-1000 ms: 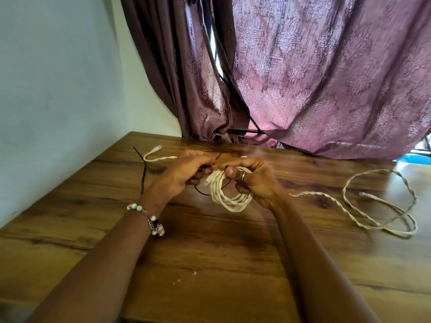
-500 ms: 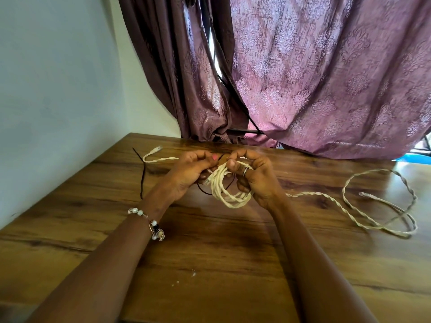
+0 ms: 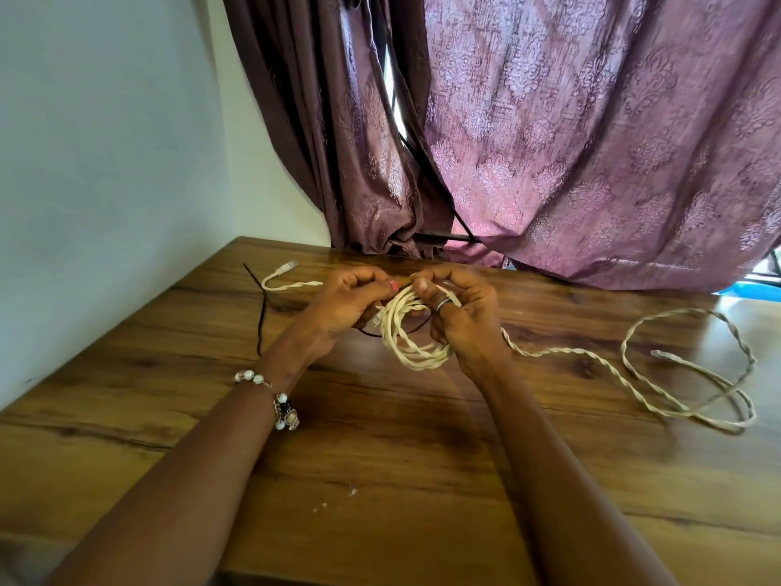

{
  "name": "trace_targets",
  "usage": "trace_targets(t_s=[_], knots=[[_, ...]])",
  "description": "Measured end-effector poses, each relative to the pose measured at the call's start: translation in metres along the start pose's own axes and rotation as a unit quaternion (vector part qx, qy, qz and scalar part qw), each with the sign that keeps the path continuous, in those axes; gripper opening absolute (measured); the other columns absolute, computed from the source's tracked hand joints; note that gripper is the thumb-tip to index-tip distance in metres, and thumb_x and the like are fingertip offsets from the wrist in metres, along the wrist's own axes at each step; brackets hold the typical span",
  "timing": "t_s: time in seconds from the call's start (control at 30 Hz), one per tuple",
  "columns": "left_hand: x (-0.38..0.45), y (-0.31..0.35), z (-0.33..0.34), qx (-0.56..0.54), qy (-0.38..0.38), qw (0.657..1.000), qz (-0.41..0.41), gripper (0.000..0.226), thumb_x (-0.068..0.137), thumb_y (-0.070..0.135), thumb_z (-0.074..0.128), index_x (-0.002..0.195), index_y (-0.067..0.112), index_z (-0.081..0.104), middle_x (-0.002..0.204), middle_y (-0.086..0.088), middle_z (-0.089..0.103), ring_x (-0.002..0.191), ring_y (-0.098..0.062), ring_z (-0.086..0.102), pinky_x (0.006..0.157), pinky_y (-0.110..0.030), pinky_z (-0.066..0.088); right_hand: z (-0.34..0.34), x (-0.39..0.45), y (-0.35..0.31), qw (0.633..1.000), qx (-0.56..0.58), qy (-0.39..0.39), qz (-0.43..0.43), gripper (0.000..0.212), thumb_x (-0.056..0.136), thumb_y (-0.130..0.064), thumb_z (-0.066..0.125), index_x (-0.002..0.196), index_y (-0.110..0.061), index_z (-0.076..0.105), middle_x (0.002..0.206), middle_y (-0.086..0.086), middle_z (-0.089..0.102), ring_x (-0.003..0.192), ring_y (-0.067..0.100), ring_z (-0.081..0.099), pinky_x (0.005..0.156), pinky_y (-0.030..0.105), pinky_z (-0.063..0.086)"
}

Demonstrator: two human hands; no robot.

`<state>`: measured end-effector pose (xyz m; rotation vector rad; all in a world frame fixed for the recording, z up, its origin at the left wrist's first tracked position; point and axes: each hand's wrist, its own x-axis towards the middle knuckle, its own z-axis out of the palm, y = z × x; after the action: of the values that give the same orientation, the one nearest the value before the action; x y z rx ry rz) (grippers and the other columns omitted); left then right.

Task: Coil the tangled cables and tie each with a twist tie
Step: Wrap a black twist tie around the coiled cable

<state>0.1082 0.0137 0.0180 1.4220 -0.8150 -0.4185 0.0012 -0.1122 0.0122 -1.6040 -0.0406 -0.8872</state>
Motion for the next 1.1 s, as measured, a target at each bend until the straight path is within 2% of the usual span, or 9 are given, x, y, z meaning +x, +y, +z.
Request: trace_targets(t_s=[0.13, 0.33, 0.7, 0.87, 0.93, 1.0, 1.1], knots=[[-0.0025, 0.004, 0.0, -0.006, -0.012, 1.0, -0.003, 0.027, 0.091, 0.008, 0.058, 0.065, 0.017, 0.059, 0.044, 0.009, 0.045, 0.038, -0.004, 0.032, 0.038, -0.017, 0.026, 0.0024, -0.0009, 0.0002, 1.0, -0.004, -0.008, 0.007, 0.013, 0.087, 0.006, 0.059, 0.096, 0.015, 0.062, 0.055, -0.012, 0.061, 0.042, -0.002, 0.052, 0.045, 0.007, 0.038], [-0.0032, 0.0047, -0.0006, -0.009, -0.017, 1.0, -0.003, 0.035, 0.091, 0.007, 0.058, 0.059, 0.02, 0.059, 0.044, 0.009, 0.046, 0.039, -0.005, 0.033, 0.039, -0.018, 0.027, 0.0058, -0.0036, -0.0031, 1.0, 0.002, -0.02, 0.011, 0.014, 0.086, 0.01, 0.057, 0.098, 0.016, 0.063, 0.051, -0.013, 0.061, 0.041, -0.003, 0.052, 0.045, 0.006, 0.038], [-0.0017, 0.0028, -0.0002, -0.003, 0.007, 1.0, 0.012, 0.026, 0.089, 0.006, 0.06, 0.064, 0.012, 0.059, 0.045, 0.009, 0.051, 0.038, -0.002, 0.039, 0.039, -0.015, 0.031, 0.0074, -0.003, -0.0016, 1.0, -0.03, 0.001, 0.008, 0.012, 0.084, 0.008, 0.062, 0.095, 0.004, 0.067, 0.06, -0.011, 0.066, 0.044, -0.003, 0.053, 0.046, 0.007, 0.038], [-0.0003, 0.0018, -0.0006, -0.016, 0.016, 1.0, 0.012, 0.029, 0.09, 0.003, 0.058, 0.062, 0.011, 0.057, 0.043, 0.011, 0.048, 0.037, 0.0, 0.036, 0.039, -0.013, 0.029, 0.0074, -0.0022, -0.0003, 0.999, -0.015, 0.032, 0.01, 0.015, 0.086, 0.007, 0.061, 0.099, 0.013, 0.064, 0.073, 0.007, 0.064, 0.046, -0.004, 0.054, 0.047, 0.007, 0.039], [0.0, 0.0019, -0.0004, -0.015, 0.015, 1.0, 0.013, 0.029, 0.089, 0.001, 0.058, 0.062, 0.011, 0.056, 0.043, 0.011, 0.048, 0.038, 0.0, 0.037, 0.039, -0.013, 0.029, 0.0072, -0.002, -0.0002, 0.999, -0.017, 0.026, 0.01, 0.015, 0.086, 0.006, 0.061, 0.099, 0.013, 0.064, 0.075, 0.009, 0.063, 0.047, -0.004, 0.054, 0.047, 0.007, 0.039], [0.0008, 0.0013, -0.0011, -0.012, 0.013, 1.0, 0.014, 0.03, 0.089, 0.0, 0.058, 0.061, 0.011, 0.056, 0.044, 0.01, 0.049, 0.039, -0.002, 0.037, 0.039, -0.014, 0.029, 0.0074, -0.0024, 0.0, 1.0, -0.023, 0.013, 0.01, 0.012, 0.085, 0.006, 0.062, 0.096, 0.01, 0.065, 0.074, 0.008, 0.063, 0.047, -0.003, 0.054, 0.047, 0.007, 0.039], [0.0025, 0.0001, -0.0033, -0.008, 0.01, 1.0, 0.016, 0.038, 0.087, 0.001, 0.06, 0.053, 0.019, 0.06, 0.047, 0.008, 0.051, 0.041, -0.003, 0.039, 0.041, -0.016, 0.031, 0.0071, -0.0022, 0.0021, 1.0, -0.022, 0.003, 0.018, 0.011, 0.084, 0.007, 0.063, 0.095, 0.009, 0.066, 0.065, -0.006, 0.065, 0.045, -0.004, 0.053, 0.046, 0.006, 0.038]])
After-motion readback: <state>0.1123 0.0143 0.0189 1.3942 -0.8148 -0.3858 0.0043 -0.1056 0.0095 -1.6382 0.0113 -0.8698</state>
